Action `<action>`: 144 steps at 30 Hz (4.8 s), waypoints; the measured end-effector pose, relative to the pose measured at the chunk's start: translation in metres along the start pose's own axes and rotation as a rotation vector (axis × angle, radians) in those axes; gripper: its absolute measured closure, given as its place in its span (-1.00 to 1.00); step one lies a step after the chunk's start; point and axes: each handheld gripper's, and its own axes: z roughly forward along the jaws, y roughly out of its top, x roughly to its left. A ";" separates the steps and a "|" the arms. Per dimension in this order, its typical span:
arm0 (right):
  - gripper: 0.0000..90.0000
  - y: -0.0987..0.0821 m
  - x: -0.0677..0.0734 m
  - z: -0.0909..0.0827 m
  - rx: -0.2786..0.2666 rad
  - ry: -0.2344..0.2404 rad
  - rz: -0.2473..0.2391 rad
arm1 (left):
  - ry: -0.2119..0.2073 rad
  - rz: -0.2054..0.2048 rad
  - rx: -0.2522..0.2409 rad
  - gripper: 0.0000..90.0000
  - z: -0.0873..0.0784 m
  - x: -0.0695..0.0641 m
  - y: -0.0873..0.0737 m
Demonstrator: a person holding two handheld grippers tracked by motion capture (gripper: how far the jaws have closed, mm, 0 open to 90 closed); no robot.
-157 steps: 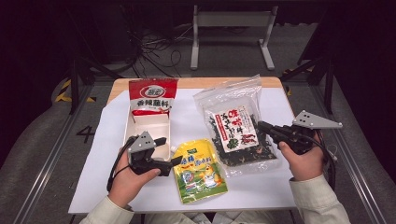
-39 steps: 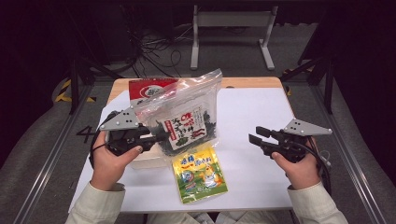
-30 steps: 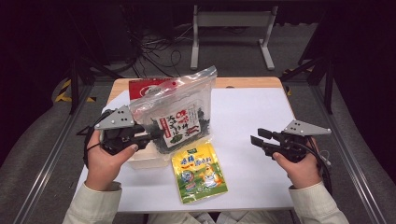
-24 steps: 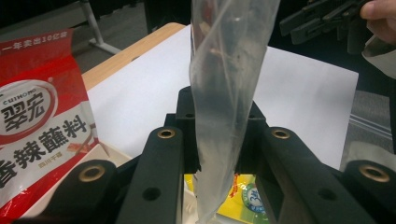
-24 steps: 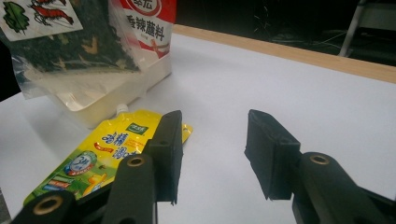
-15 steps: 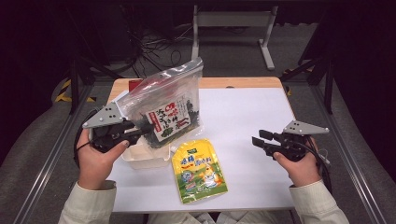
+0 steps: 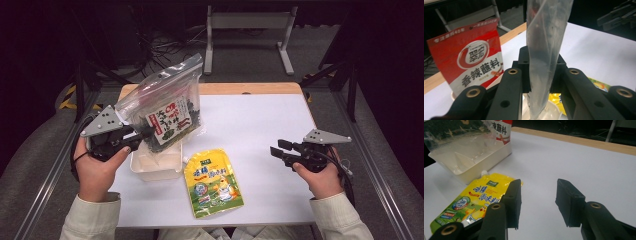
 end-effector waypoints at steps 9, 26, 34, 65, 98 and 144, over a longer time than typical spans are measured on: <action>0.22 -0.001 -0.001 0.001 0.007 -0.005 0.001 | 0.066 -0.016 0.009 0.71 0.002 0.009 -0.005; 0.21 -0.001 -0.002 -0.001 0.003 -0.014 -0.003 | 0.174 -0.022 0.049 0.70 0.012 0.022 -0.016; 0.20 -0.001 -0.002 -0.001 0.002 -0.015 -0.003 | 0.176 -0.011 0.074 0.70 0.018 0.028 -0.021; 0.19 -0.002 -0.003 0.002 0.005 -0.009 -0.001 | 0.160 -0.023 0.025 0.71 0.029 0.048 -0.038; 0.18 -0.003 -0.003 0.003 0.004 0.001 0.005 | 0.105 -0.073 0.091 0.72 0.045 0.063 -0.061; 0.08 0.000 0.000 0.007 0.002 0.026 0.000 | 0.060 -0.134 0.195 -0.54 0.010 0.029 -0.070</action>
